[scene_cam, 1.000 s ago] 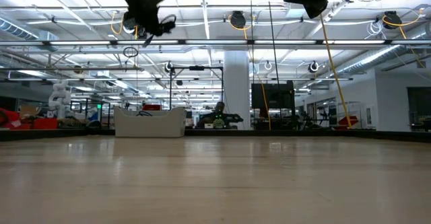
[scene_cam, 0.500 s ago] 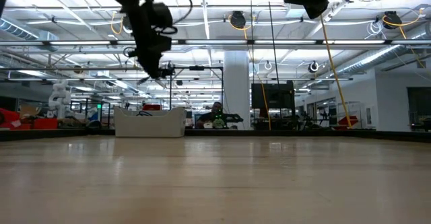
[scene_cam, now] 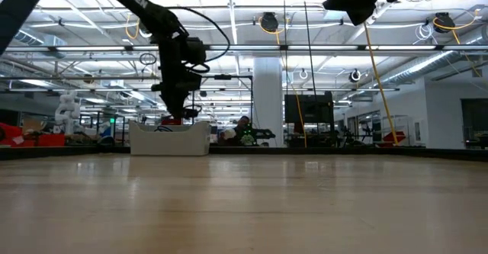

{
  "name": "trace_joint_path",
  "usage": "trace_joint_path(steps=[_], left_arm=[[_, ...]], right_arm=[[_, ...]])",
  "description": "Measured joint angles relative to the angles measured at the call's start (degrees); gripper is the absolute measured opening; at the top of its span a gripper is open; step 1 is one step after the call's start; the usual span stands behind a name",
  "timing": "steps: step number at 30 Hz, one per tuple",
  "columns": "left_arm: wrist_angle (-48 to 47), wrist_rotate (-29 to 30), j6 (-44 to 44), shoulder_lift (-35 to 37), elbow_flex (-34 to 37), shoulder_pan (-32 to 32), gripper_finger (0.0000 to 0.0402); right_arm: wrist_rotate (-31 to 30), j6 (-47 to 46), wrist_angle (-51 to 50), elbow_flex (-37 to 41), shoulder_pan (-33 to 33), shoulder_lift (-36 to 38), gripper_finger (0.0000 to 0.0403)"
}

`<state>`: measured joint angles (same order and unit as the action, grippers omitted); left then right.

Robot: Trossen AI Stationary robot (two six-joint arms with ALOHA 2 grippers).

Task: Pick and place USB-C Cables
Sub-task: Put the black charger cable into the white bin, then return to Home Position

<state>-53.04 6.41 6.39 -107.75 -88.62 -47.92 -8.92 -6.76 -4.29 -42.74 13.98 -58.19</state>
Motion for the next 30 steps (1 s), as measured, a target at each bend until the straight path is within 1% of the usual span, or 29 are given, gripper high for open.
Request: trace_joint_path(steps=[10,13,19,22,26,30], left_arm=[[2.1,0.6,-1.7,-3.6,0.0,1.1,0.007],[2.3,0.6,-2.4,-3.6,0.0,1.3,0.0089],[2.1,0.7,-3.9,-3.5,0.0,2.0,0.0143],[2.1,1.5,-4.2,-3.5,0.0,2.7,0.0161],[1.7,2.1,-4.1,-1.7,0.0,3.4,0.0169],[2.1,2.3,-4.1,2.5,0.0,5.2,0.0163]], right_arm=[[0.1,-1.6,-1.2,0.0,0.0,0.0,0.0093],[0.1,-1.6,-1.2,0.0,0.0,0.0,0.0093],[0.1,-1.9,-1.2,0.0,0.0,0.0,0.0093],[0.2,-2.4,-1.2,0.0,0.0,0.0,0.0093],[0.2,-2.5,-1.1,0.0,0.0,0.0,0.0093],[0.2,-2.1,-1.1,0.0,0.0,0.0,0.0093]])
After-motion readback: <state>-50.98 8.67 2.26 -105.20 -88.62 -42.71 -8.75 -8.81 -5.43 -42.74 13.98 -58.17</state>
